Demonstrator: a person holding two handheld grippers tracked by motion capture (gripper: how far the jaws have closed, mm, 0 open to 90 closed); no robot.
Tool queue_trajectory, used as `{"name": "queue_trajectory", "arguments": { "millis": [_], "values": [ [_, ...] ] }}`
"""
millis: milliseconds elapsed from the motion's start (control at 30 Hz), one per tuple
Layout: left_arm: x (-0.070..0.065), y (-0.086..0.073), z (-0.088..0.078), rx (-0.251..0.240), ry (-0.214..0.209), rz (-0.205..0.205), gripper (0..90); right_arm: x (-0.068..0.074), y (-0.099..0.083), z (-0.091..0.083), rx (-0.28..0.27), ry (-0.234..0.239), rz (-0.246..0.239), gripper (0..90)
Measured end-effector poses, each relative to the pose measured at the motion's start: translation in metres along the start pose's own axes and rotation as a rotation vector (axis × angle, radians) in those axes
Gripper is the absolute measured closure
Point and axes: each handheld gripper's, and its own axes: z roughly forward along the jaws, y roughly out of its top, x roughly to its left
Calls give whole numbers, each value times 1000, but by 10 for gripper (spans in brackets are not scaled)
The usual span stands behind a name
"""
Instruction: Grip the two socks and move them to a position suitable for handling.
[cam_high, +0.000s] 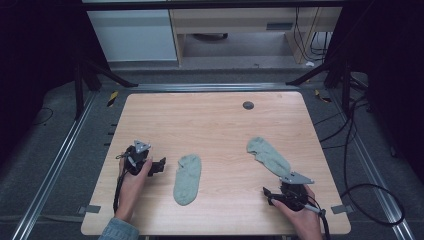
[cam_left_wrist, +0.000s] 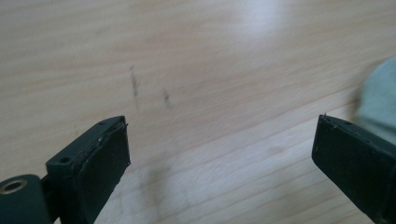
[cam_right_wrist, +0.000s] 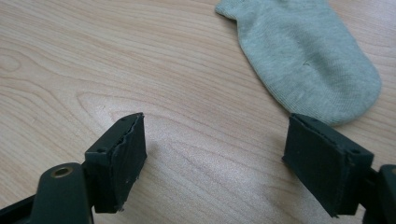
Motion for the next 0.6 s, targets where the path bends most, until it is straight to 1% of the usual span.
{"name": "queue_trajectory", "arguments": {
  "millis": [67,100,133,167,200,233,267,300,333,367,400,433,467,500,533,567,600],
  "values": [
    [-9,10,-3,-12,-22,22,33,-1,0,-2,0,-13,-5,237],
    [-9,10,-3,-12,-22,22,32,-1,0,-2,0,-13,-5,237],
    [-16,18,-4,-16,-31,45,32,-2,1,-3,-2,-12,-7,249],
    [-28,31,-4,-16,-54,83,32,-5,2,-7,-11,-15,-19,298],
    [-33,36,-3,-10,-68,97,33,-7,4,-9,-13,-19,-26,319],
    [-33,36,-3,-10,-68,97,37,-8,4,-11,-10,-19,-21,337],
    [-50,51,1,-3,-102,131,43,-12,5,-13,-15,-30,-31,366],
    [-50,51,1,-3,-102,131,44,-12,5,-13,-15,-30,-31,366],
    [-58,57,3,1,-115,151,44,-15,6,-15,-18,-37,-37,387],
    [-66,63,6,7,-126,169,45,-21,7,-19,-31,-51,-30,440],
    [-74,68,9,9,-136,185,45,-21,7,-19,-31,-51,-30,440],
    [-82,72,12,8,-150,196,46,-25,7,-20,-37,-56,-31,465],
    [-96,80,17,13,-175,206,52,-32,7,-22,-35,-68,-28,496],
    [-96,80,17,13,-175,206,54,-32,7,-22,-35,-68,-28,496],
    [-109,84,20,17,-192,230,61,-39,7,-23,-38,-70,-20,541],
    [-109,84,20,17,-192,230,69,-39,7,-23,-38,-70,-20,541],
    [-117,87,21,13,-201,242,69,-41,7,-23,-36,-73,-19,552]
  ]
}}
